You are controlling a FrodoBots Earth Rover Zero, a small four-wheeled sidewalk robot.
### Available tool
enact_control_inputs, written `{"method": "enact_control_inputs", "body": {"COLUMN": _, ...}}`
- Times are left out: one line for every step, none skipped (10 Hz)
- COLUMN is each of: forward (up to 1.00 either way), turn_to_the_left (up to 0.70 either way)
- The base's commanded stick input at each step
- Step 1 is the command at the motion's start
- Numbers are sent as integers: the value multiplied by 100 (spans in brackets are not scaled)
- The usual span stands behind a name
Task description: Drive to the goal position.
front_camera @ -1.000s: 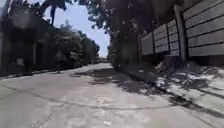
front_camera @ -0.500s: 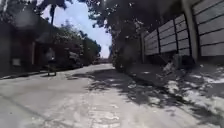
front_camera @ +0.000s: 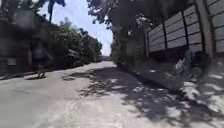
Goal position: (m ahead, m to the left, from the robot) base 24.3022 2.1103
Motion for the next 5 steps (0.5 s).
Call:
{"method": "enact_control_inputs", "body": {"forward": 100, "turn_to_the_left": 0}}
{"method": "enact_control_inputs", "body": {"forward": 100, "turn_to_the_left": 0}}
{"method": "enact_control_inputs", "body": {"forward": 100, "turn_to_the_left": 0}}
{"method": "enact_control_inputs", "body": {"forward": 100, "turn_to_the_left": 0}}
{"method": "enact_control_inputs", "body": {"forward": 100, "turn_to_the_left": 0}}
